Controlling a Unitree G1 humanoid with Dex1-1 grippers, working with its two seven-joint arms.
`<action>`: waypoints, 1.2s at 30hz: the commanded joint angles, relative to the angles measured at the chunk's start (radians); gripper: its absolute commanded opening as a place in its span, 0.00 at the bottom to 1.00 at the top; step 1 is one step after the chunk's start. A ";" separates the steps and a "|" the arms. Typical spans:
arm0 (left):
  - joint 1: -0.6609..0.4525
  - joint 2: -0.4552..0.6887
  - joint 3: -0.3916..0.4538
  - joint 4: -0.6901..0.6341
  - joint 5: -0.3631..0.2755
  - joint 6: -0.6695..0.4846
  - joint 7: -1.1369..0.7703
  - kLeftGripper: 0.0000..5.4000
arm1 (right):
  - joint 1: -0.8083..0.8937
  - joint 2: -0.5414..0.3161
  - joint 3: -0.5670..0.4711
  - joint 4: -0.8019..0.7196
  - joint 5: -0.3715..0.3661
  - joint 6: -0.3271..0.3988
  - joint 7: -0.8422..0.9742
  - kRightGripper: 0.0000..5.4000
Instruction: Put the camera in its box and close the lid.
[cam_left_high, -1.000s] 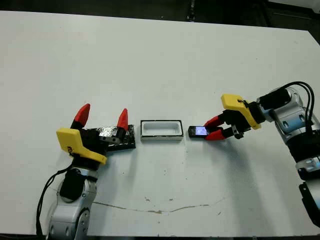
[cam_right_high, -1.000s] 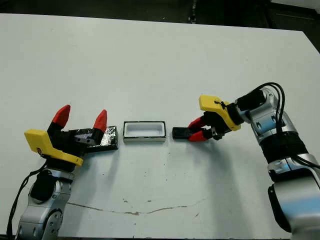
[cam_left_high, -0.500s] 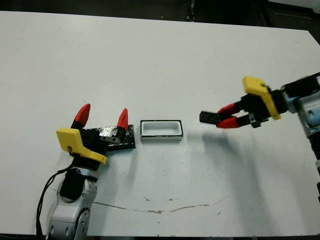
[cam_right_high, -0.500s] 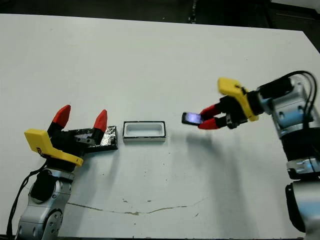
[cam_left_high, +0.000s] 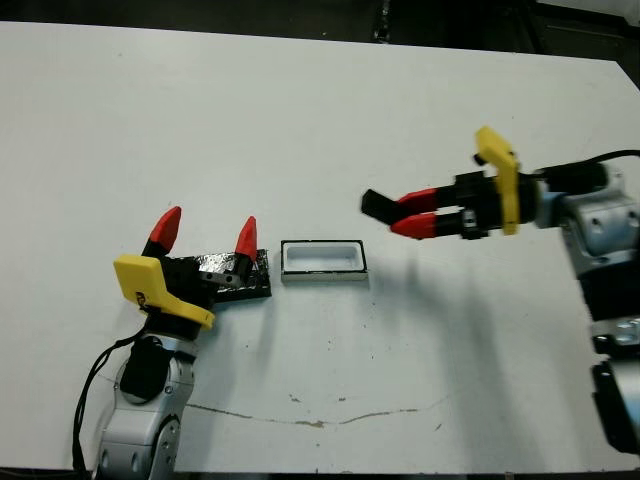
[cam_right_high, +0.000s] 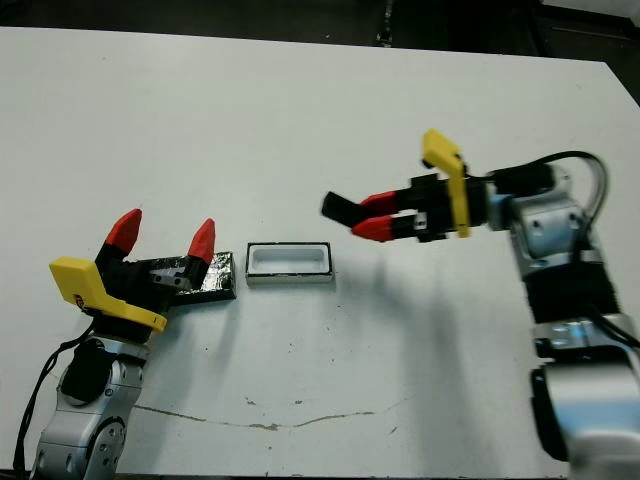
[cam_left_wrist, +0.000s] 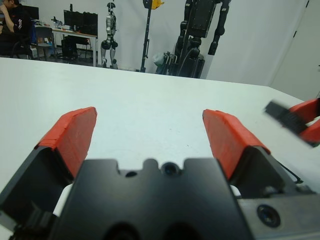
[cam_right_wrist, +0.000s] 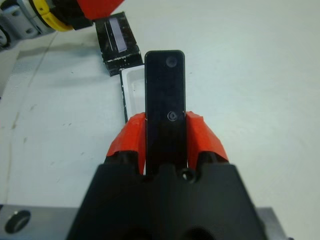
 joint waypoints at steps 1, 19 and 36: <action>0.008 0.004 0.004 -0.006 0.000 -0.001 -0.004 1.00 | -0.030 0.047 0.024 0.043 -0.017 -0.003 -0.031 0.30; 0.006 0.001 0.022 -0.014 0.009 -0.019 0.001 1.00 | 0.011 0.151 0.107 -0.012 -0.055 0.030 -0.123 0.30; 0.009 0.003 0.015 -0.005 0.004 -0.021 -0.002 1.00 | 0.055 0.124 0.136 -0.075 -0.045 0.087 -0.089 0.30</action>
